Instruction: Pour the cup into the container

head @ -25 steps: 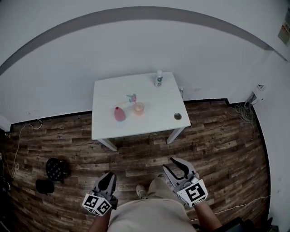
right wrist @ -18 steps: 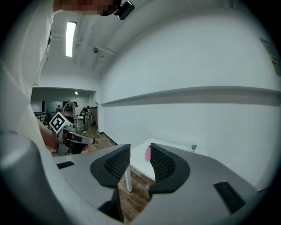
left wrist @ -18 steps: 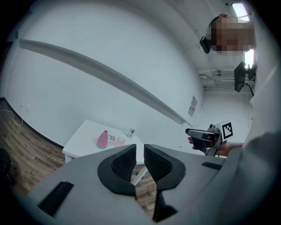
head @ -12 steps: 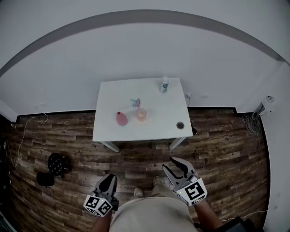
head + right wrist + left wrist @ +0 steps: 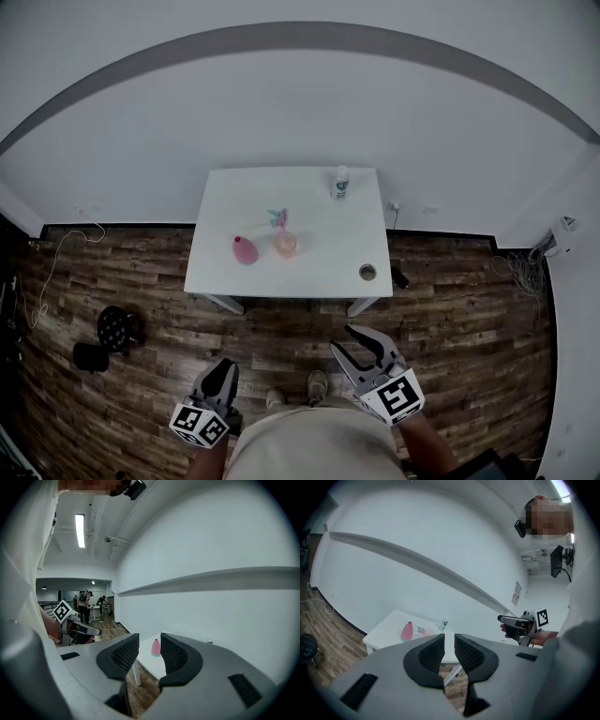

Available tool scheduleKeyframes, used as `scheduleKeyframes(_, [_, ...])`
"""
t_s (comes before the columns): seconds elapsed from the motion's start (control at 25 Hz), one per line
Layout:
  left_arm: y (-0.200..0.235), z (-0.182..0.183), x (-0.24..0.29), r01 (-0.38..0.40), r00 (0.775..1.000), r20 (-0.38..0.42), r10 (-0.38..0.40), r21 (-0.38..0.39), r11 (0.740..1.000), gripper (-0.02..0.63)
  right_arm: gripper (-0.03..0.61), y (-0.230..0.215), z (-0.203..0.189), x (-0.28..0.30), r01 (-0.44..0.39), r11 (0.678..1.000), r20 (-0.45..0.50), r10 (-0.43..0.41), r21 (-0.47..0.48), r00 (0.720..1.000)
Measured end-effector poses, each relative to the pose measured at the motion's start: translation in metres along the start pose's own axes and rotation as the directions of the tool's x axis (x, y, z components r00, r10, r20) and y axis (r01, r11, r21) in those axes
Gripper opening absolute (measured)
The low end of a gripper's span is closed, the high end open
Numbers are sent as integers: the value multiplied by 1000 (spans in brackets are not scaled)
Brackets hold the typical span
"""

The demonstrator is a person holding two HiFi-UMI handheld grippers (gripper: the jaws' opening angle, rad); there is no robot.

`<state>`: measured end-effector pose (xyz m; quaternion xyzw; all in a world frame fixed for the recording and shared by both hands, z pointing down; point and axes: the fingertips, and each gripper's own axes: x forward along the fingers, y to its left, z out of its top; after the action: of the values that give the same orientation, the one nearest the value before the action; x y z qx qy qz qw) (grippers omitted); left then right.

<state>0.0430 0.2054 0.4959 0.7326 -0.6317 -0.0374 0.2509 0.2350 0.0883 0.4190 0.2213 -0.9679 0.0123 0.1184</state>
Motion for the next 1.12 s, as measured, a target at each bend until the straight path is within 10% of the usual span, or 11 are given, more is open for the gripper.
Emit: scheduleKeyframes(1.12, [-31, -14, 10, -98, 995, 34, 99, -19, 995, 64, 124, -32, -17, -10, -81, 997, 32, 81, 8, 996])
